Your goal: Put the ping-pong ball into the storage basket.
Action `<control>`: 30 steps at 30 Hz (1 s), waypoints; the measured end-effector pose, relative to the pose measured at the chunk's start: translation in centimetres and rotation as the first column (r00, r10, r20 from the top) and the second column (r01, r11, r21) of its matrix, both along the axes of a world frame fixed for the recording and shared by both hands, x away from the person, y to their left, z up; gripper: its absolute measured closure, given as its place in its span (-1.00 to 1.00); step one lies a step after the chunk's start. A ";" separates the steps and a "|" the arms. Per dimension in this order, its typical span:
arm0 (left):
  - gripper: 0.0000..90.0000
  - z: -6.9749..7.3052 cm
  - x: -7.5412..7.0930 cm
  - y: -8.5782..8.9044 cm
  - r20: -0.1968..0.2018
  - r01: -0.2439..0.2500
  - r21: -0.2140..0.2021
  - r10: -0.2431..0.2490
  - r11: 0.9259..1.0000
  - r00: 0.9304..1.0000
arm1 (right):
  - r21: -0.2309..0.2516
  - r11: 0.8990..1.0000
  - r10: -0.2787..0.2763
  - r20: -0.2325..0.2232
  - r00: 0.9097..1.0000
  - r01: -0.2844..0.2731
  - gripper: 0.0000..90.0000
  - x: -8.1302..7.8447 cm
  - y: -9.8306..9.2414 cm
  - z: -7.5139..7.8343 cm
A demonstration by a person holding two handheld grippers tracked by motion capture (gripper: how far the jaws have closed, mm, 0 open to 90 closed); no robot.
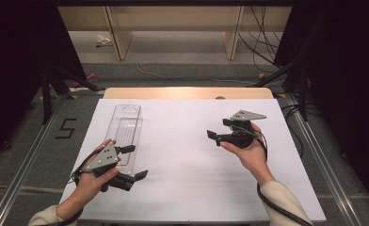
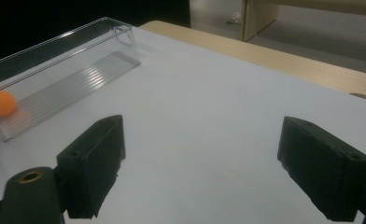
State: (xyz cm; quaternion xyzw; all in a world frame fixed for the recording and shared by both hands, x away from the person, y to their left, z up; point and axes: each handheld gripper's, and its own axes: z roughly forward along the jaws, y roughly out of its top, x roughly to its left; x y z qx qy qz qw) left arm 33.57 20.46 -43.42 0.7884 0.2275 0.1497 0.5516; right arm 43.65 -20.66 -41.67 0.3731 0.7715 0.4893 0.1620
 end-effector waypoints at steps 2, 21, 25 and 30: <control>-0.91 0.0 0.0 0.0 0.001 -0.001 -0.001 0.001 1.000 1.000 | -0.001 1.000 -0.003 0.002 1.000 0.003 -0.64 -0.2 -0.3 0.0; -0.91 0.0 0.0 0.1 0.002 -0.003 -0.006 0.003 1.000 1.000 | 0.007 0.999 -0.043 0.002 0.999 0.043 -0.64 -2.4 -3.0 -0.1; -0.91 0.1 0.0 0.1 0.002 -0.004 -0.006 0.004 1.000 1.000 | 0.014 0.998 -0.060 0.001 0.998 0.060 -0.64 -2.8 -3.8 0.0; -0.91 0.1 0.0 0.1 0.002 -0.004 -0.007 0.004 1.000 1.000 | 0.013 0.997 -0.071 0.002 0.997 0.071 -0.64 -3.3 -4.5 -0.1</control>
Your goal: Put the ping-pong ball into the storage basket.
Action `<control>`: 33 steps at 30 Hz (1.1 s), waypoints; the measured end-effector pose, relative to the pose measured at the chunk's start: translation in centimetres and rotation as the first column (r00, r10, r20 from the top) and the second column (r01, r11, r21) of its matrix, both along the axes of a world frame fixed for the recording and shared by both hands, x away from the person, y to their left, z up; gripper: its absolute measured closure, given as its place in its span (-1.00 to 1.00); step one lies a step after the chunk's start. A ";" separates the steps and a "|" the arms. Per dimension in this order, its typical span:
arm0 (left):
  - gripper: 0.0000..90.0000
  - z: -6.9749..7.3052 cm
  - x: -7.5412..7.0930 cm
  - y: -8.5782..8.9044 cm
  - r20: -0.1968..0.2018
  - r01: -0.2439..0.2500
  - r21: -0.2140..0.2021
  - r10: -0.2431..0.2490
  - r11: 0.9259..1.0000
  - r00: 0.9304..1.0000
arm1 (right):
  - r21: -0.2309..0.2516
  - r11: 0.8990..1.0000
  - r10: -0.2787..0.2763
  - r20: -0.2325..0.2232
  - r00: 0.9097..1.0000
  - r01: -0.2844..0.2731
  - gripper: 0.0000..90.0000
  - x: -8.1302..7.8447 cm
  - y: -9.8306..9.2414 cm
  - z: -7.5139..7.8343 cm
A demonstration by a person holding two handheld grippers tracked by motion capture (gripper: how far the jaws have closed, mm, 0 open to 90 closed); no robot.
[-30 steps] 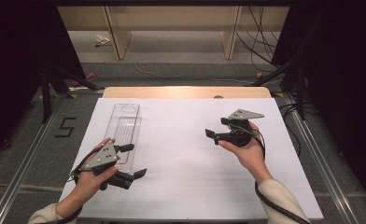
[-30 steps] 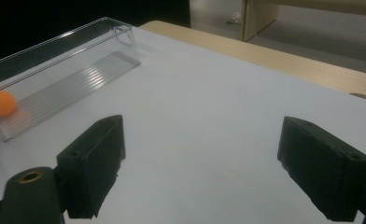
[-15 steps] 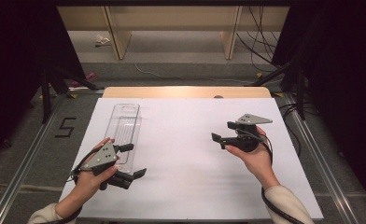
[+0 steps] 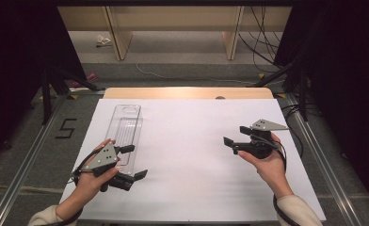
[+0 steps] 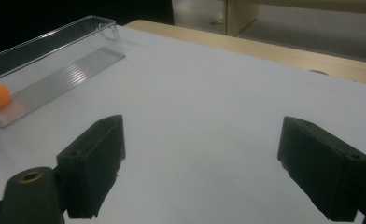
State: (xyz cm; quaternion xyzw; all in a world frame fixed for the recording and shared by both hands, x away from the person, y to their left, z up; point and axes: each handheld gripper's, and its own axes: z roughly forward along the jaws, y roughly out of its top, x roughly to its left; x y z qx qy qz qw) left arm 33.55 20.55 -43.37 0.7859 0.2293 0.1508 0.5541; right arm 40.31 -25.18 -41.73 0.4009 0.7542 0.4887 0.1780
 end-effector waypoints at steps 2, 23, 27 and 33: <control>-0.91 0.0 0.0 0.0 -0.001 0.000 -0.001 0.000 1.000 1.000 | 0.002 1.000 -0.004 0.001 1.000 0.004 -0.64 -0.2 -0.3 0.0; -0.91 0.0 0.0 0.1 -0.002 0.000 0.001 0.000 1.000 1.000 | 0.001 0.999 -0.037 -0.006 0.999 0.037 -0.64 -2.5 -2.4 -0.3; -0.91 0.0 0.0 0.1 -0.003 -0.002 0.001 0.002 1.000 1.000 | 0.002 0.999 -0.041 -0.008 0.999 0.041 -0.64 -3.0 -2.8 -0.3; -0.91 0.0 0.0 0.1 -0.002 -0.002 0.002 0.002 1.000 1.000 | 0.001 0.999 -0.037 -0.009 0.999 0.037 -0.64 -3.5 -3.0 -0.4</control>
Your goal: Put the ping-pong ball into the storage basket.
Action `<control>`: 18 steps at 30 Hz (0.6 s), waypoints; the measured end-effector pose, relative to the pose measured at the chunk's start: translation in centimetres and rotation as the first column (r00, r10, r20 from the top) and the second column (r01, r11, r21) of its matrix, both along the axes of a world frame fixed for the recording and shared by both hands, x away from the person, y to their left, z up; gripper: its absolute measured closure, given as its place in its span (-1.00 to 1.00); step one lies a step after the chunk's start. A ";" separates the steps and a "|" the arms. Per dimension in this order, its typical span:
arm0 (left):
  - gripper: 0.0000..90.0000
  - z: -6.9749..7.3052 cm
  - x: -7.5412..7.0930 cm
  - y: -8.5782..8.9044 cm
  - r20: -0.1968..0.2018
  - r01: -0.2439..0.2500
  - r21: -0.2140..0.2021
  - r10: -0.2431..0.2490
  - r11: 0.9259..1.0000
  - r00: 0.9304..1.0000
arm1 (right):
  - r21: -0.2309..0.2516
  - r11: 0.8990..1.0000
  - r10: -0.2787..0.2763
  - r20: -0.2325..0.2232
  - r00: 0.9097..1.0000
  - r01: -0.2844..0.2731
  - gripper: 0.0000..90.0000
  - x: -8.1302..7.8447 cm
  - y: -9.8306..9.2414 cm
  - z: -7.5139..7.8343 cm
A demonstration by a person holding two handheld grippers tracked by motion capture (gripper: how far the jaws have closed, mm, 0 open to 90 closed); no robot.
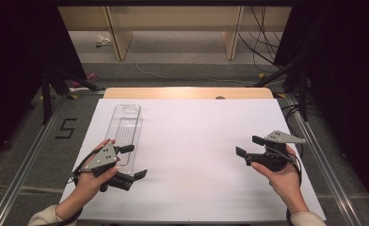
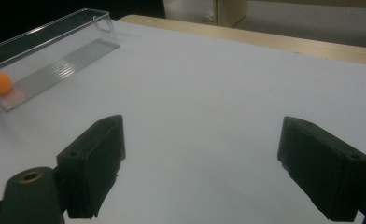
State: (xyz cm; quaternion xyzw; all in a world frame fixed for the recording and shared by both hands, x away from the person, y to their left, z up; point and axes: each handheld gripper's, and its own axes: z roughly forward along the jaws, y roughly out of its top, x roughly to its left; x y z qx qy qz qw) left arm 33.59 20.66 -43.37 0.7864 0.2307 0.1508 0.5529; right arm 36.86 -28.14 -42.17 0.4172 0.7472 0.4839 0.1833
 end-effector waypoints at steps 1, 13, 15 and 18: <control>-0.91 0.0 0.0 0.0 0.000 0.000 0.000 0.000 1.000 1.000 | -0.003 1.000 0.001 -0.001 1.000 -0.001 -0.64 0.0 0.0 -0.1; -0.91 0.0 0.1 0.0 -0.002 0.002 -0.003 -0.002 1.000 1.000 | -0.004 1.000 0.011 -0.009 1.000 -0.011 -0.64 0.0 0.1 -0.3; -0.91 0.0 0.1 -0.1 -0.002 0.002 -0.004 -0.002 1.000 1.000 | -0.006 1.000 0.013 -0.007 1.000 -0.013 -0.64 0.0 0.2 -0.3; -0.91 0.0 0.1 -0.1 -0.003 0.004 -0.005 -0.004 1.000 1.000 | -0.005 1.000 0.016 -0.005 1.000 -0.016 -0.64 0.0 0.2 -0.3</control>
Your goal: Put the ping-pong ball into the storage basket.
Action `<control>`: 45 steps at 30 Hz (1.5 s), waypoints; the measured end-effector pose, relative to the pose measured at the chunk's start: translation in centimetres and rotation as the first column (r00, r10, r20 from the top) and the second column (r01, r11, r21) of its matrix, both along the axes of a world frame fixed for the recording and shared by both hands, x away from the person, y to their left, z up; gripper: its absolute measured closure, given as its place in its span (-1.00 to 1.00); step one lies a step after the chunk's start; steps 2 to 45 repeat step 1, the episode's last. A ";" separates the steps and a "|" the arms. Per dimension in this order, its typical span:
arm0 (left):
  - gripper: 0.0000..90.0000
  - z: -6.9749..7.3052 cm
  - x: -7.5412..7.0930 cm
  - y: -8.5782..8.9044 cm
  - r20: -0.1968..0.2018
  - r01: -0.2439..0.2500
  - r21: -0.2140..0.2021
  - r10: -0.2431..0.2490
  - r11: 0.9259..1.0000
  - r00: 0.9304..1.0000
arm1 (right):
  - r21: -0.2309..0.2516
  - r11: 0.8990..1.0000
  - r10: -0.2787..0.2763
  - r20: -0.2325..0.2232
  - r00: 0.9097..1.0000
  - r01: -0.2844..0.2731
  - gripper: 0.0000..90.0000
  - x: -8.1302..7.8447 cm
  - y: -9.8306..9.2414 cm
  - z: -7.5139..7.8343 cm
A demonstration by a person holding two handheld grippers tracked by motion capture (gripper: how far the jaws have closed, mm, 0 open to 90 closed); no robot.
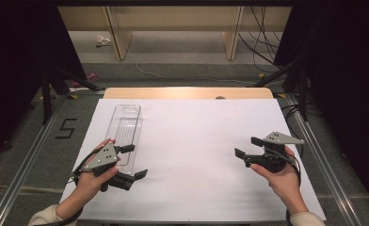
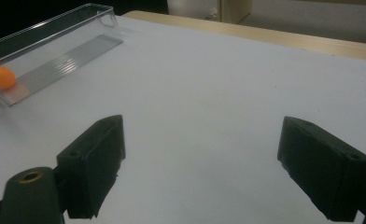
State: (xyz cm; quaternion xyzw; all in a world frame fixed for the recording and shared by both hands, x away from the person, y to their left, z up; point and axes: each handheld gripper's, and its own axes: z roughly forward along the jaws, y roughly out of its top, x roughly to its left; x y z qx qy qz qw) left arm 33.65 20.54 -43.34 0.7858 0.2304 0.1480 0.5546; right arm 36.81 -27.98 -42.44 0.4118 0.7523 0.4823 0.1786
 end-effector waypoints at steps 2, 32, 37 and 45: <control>-0.91 0.0 0.0 0.0 0.000 0.001 0.000 -0.001 1.000 1.000 | 0.001 1.000 -0.001 0.000 1.000 0.001 -0.64 0.0 0.0 0.0; -0.91 0.0 0.0 0.0 0.000 0.001 0.000 -0.001 1.000 1.000 | 0.001 1.000 -0.001 0.000 1.000 0.001 -0.64 0.0 0.0 0.0; -0.91 0.0 0.0 0.0 0.000 0.001 0.000 -0.001 1.000 1.000 | 0.001 1.000 -0.001 0.000 1.000 0.001 -0.64 0.0 0.0 0.0; -0.91 0.0 0.0 0.0 0.000 0.001 0.000 -0.001 1.000 1.000 | 0.001 1.000 -0.001 0.000 1.000 0.001 -0.64 0.0 0.0 0.0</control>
